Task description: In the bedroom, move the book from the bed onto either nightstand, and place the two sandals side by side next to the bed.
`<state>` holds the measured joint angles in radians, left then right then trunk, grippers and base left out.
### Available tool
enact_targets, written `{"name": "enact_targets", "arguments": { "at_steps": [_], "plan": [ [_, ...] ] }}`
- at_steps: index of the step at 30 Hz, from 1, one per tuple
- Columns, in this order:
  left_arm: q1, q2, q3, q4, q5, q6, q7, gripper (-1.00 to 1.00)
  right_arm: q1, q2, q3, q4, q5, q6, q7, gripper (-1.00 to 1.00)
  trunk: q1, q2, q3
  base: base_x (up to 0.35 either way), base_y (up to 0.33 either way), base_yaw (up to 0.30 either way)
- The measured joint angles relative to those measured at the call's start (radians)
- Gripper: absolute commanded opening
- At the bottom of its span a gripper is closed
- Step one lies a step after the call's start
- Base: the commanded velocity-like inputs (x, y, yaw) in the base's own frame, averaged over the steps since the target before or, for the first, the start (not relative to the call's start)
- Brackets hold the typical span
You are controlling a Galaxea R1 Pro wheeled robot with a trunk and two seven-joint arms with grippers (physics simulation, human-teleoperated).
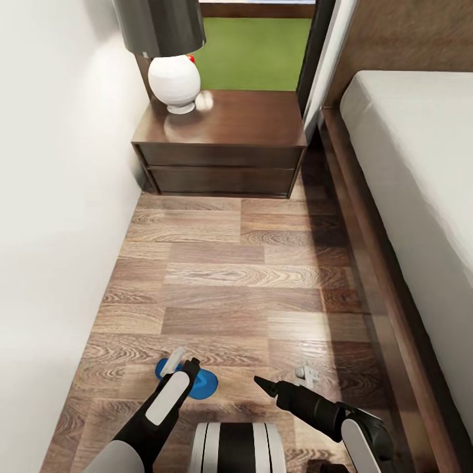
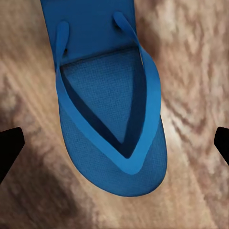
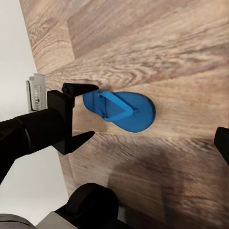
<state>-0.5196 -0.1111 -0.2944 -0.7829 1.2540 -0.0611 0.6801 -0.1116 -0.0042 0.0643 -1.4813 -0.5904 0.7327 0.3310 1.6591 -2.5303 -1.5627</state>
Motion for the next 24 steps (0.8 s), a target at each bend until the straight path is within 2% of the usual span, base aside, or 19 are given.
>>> {"name": "enact_targets", "arguments": {
  "at_steps": [7,24],
  "plan": [
    [0.0,0.0,0.0,0.0,0.0,0.0,0.0,1.0,0.0,0.0,0.0,0.0,0.0,0.0,0.0,1.0,0.003,-0.001,-0.023,0.0,0.0,0.0],
    [0.0,0.0,0.0,0.0,0.0,0.0,0.0,1.0,0.0,0.0,0.001,0.0,0.0,0.0,-0.001,1.0,0.003,-0.001,-0.023,0.0,0.0,0.0]
  ]
}}
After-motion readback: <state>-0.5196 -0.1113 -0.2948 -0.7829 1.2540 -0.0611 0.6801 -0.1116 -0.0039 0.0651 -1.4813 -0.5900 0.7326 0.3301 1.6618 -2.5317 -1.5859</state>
